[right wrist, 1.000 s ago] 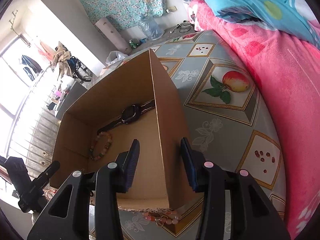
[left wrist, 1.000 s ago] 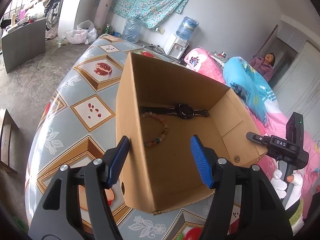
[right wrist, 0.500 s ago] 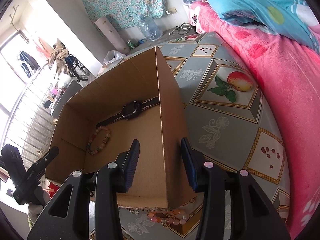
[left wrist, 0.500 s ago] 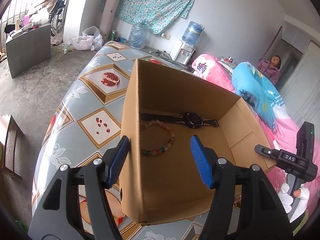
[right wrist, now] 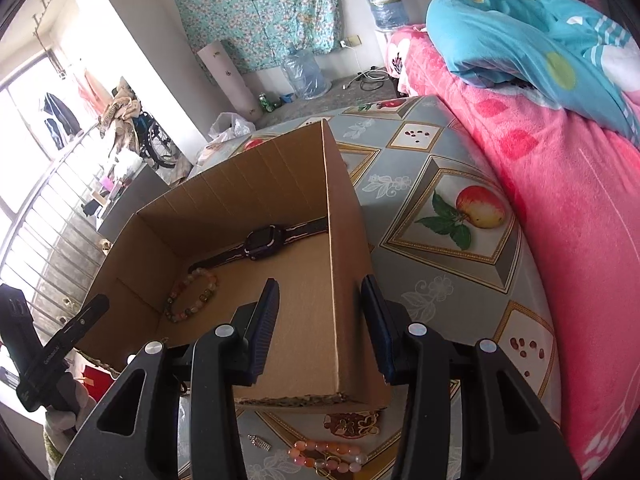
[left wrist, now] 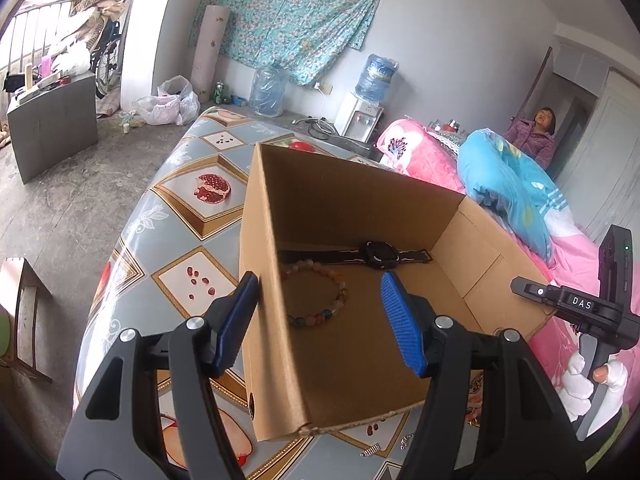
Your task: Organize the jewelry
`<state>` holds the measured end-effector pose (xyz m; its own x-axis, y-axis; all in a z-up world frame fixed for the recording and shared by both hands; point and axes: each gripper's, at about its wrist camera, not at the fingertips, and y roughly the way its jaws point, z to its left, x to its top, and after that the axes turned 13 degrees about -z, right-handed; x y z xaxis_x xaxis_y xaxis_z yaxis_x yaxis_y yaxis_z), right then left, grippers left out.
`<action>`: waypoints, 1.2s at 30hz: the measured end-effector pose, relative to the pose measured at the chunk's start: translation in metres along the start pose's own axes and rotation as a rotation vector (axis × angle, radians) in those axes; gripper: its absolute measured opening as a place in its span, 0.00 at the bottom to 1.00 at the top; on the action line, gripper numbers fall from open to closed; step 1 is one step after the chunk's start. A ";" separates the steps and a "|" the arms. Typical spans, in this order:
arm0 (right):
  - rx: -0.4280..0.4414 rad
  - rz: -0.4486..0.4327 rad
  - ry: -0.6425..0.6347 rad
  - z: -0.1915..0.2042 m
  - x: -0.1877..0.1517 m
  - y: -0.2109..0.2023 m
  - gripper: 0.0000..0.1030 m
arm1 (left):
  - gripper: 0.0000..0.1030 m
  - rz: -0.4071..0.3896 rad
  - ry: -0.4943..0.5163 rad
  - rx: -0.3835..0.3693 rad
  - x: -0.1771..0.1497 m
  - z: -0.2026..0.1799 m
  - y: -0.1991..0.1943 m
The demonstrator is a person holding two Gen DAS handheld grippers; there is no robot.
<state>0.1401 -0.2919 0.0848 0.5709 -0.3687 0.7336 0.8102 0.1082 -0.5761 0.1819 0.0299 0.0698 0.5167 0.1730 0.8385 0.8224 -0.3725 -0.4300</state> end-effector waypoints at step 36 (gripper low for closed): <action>-0.019 0.030 -0.011 -0.003 -0.029 -0.011 0.42 | 0.58 0.029 0.011 0.022 -0.020 -0.002 -0.006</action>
<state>0.1143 -0.2854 0.0680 0.5964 -0.3553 0.7198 0.7901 0.1015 -0.6045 0.1662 0.0269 0.0562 0.5381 0.1524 0.8290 0.8120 -0.3575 -0.4614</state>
